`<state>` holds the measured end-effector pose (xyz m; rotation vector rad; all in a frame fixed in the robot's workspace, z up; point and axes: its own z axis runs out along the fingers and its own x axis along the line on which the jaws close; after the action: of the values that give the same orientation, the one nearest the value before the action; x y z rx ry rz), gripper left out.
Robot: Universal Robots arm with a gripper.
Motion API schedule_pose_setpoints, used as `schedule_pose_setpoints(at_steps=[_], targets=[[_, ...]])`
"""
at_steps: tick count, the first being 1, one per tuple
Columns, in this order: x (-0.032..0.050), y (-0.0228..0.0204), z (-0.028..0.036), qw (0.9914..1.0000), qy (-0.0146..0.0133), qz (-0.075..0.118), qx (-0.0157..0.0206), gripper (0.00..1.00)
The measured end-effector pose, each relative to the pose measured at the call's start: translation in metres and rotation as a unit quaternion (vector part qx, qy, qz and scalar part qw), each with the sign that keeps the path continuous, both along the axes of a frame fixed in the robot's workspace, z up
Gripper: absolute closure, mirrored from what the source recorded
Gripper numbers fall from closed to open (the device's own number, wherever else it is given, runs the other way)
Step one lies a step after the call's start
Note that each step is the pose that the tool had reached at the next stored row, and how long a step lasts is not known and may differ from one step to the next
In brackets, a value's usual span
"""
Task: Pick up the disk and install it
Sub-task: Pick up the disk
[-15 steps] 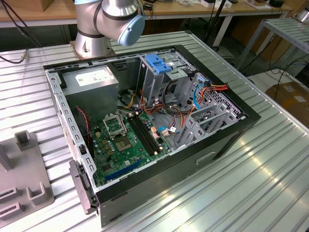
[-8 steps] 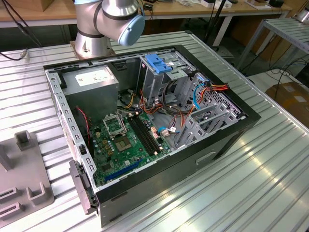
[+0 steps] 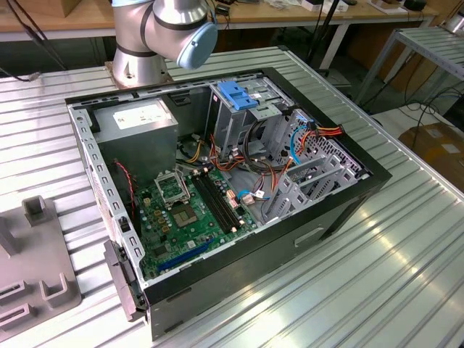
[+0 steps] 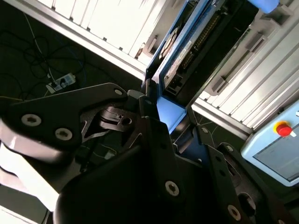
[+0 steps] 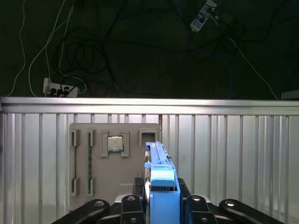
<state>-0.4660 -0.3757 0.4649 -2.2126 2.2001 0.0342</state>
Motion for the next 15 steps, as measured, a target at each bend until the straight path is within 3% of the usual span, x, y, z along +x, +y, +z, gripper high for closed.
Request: schedule_pose_setpoints(at_steps=[6, 11, 15], targets=[[0.0000, 0.0000, 0.0183, 1.00000, 0.0002, 0.000, -0.0001, 0.63], [0.0005, 0.0000, 0.0184, 1.00000, 0.0000, 0.000, 0.0000, 0.63], [0.0065, 0.0000, 0.0183, 1.00000, 0.0001, 0.000, 0.0000, 0.63]])
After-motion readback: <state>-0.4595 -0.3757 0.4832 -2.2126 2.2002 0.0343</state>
